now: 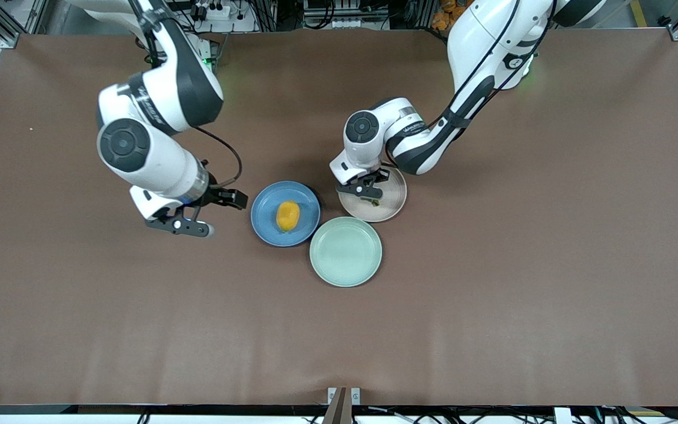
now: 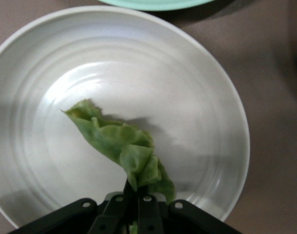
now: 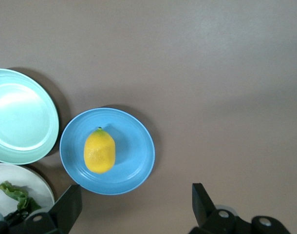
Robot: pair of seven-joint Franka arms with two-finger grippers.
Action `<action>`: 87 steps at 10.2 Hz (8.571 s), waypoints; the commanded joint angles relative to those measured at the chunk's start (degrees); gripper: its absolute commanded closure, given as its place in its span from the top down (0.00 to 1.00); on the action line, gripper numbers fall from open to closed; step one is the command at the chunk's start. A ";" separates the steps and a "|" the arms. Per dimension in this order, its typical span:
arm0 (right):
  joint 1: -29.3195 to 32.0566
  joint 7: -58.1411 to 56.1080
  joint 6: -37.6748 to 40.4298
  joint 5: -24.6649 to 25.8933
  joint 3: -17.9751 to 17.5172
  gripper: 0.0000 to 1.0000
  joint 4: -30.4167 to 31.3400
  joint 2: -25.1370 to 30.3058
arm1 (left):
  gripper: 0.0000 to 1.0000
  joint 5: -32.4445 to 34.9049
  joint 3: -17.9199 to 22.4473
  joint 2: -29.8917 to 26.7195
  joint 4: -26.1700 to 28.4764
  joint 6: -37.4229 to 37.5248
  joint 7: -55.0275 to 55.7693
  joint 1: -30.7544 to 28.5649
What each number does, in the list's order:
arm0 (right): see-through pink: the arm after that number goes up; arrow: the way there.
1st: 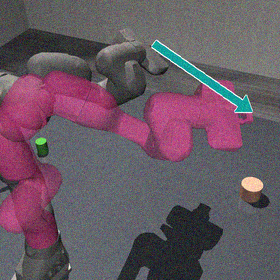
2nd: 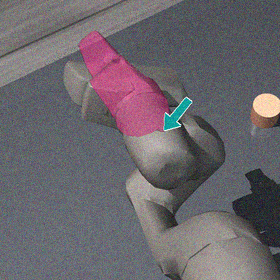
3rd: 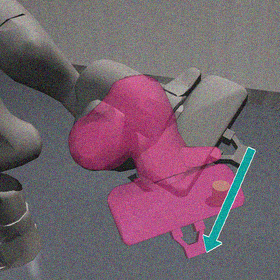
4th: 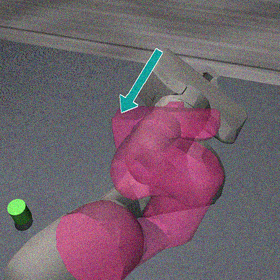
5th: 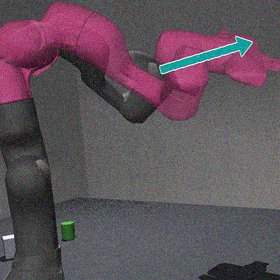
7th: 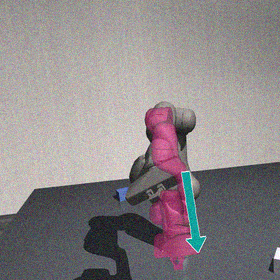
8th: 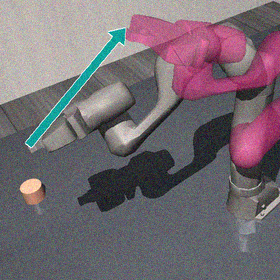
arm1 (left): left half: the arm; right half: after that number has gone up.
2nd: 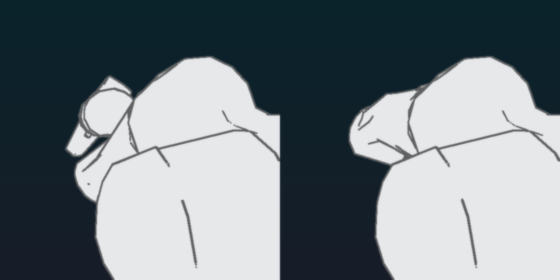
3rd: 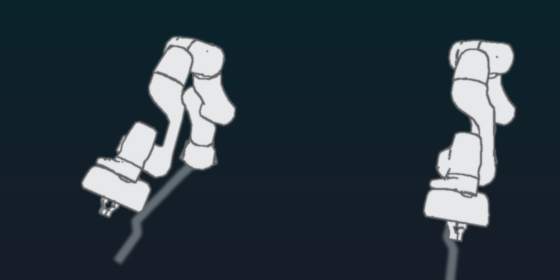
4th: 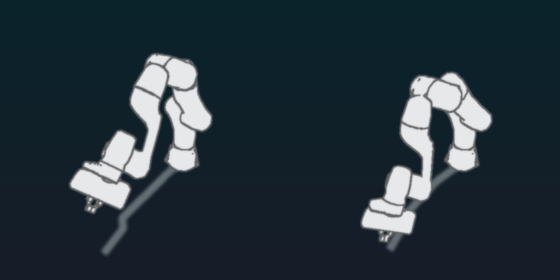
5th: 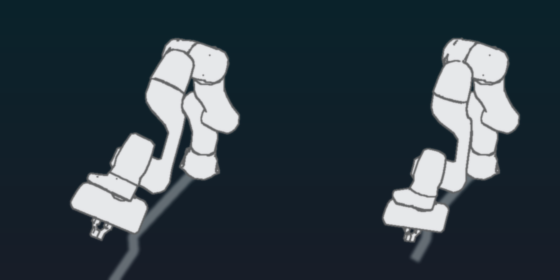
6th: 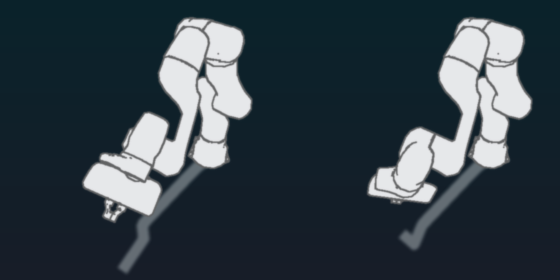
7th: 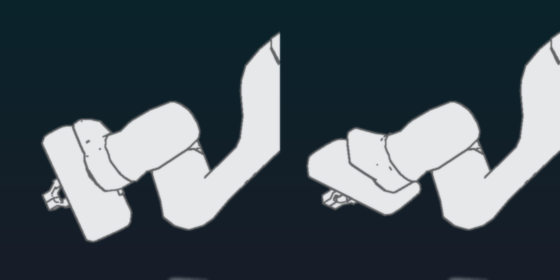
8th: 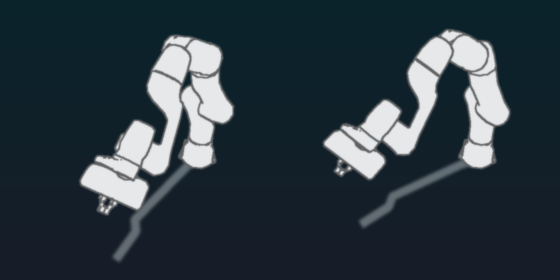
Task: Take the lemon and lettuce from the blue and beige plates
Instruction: 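Grasp the lettuce with the left gripper while the right gripper reaches the lemon, then lift the lettuce with the left gripper while the right gripper grasps the lemon, then lower and release the lettuce with the left gripper while the right gripper carries the lemon, then raise the left gripper away from the lettuce, then lower the lemon onto the table and open the right gripper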
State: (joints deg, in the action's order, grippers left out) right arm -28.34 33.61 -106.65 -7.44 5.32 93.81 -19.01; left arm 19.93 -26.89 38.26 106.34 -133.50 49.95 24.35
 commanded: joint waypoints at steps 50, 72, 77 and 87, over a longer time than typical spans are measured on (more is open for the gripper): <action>8.12 -22.08 1.97 1.73 2.75 0.50 -4.43 -10.26 | 1.00 -14.03 11.32 -23.72 7.00 6.18 -40.02 -26.90; 22.62 -43.19 -41.70 4.10 3.64 0.51 32.75 -4.10 | 1.00 -19.41 15.20 -38.35 -14.48 37.87 -45.20 -21.27; 22.45 -42.75 -43.64 3.49 3.55 0.58 32.22 -6.12 | 1.00 -19.67 15.02 -36.41 -17.74 40.34 -45.11 -21.98; 22.36 -42.66 -27.51 0.95 3.55 1.00 22.93 -5.87 | 1.00 -22.83 14.85 -36.59 -17.48 40.34 -45.29 -22.24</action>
State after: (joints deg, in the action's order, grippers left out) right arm -7.01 -9.29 -139.14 -4.95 9.58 119.91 -25.69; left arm -0.95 -11.95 1.40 89.95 -94.43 6.18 2.61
